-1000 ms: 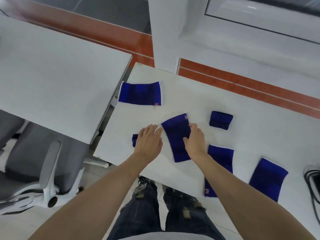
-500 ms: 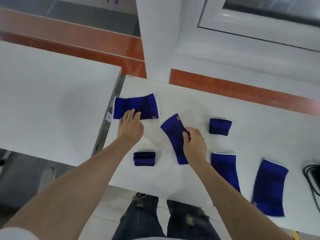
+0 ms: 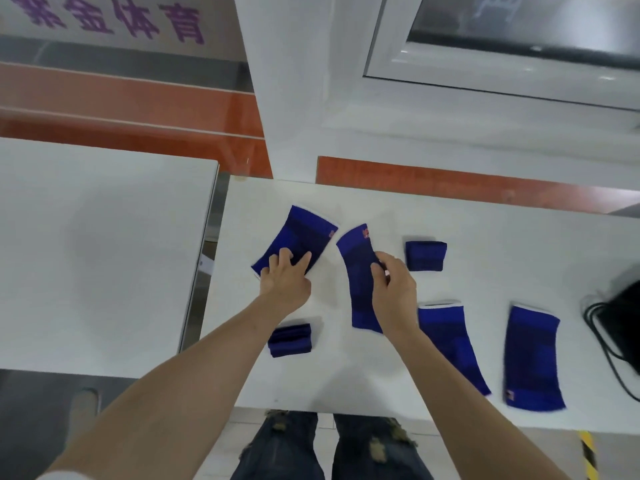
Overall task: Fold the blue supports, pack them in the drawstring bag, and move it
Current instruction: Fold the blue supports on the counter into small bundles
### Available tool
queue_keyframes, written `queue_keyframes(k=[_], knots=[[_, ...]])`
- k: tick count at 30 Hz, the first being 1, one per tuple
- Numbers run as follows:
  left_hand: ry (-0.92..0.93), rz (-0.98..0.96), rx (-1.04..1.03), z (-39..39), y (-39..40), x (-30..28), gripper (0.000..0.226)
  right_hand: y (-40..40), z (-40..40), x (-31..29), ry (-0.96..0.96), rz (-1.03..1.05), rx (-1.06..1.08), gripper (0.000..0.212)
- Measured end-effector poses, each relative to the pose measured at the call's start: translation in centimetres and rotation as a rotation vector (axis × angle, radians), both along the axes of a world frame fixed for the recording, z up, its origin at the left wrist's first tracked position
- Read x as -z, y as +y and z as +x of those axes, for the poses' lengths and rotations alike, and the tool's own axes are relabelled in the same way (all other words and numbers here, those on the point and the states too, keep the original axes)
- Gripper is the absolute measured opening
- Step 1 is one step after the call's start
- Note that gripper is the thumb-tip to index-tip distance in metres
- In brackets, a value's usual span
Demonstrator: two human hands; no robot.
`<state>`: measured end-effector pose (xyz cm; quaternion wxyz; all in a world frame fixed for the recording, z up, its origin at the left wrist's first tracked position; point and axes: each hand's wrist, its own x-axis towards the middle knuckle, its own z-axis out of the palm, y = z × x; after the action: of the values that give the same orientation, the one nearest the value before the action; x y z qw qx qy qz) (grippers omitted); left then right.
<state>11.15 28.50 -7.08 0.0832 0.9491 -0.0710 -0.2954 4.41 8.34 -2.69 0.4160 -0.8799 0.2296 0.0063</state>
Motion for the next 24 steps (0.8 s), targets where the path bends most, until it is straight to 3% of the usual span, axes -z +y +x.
queue_keyframes(k=[5,7,11,13,16,21,24], knots=[[0.026,-0.185,-0.092,-0.5,-1.0,-0.3,0.054,-0.1,0.4,-0.7,-0.001,0.17,0.101,0.026],[0.044,-0.359,-0.213,-0.4,-1.2,-0.6,0.046,0.0,0.6,-0.9,0.003,0.245,0.129,0.025],[0.293,-0.879,-0.582,-0.9,-1.6,-2.9,0.035,1.0,1.2,-1.2,-0.024,0.437,0.17,0.023],[0.302,-0.973,-0.698,-1.0,-1.2,-3.1,0.029,1.9,1.7,-0.8,-0.029,0.482,0.182,0.023],[0.262,-0.935,-0.801,-0.6,0.0,-2.5,0.036,3.4,2.4,0.4,0.024,0.59,0.24,0.019],[0.016,-0.735,-0.711,1.4,2.3,-1.8,0.035,6.0,4.3,2.3,0.148,0.653,0.245,0.026],[-0.038,-0.661,-0.641,2.8,3.2,-0.9,0.036,6.9,5.4,3.2,0.188,0.617,0.273,0.027]])
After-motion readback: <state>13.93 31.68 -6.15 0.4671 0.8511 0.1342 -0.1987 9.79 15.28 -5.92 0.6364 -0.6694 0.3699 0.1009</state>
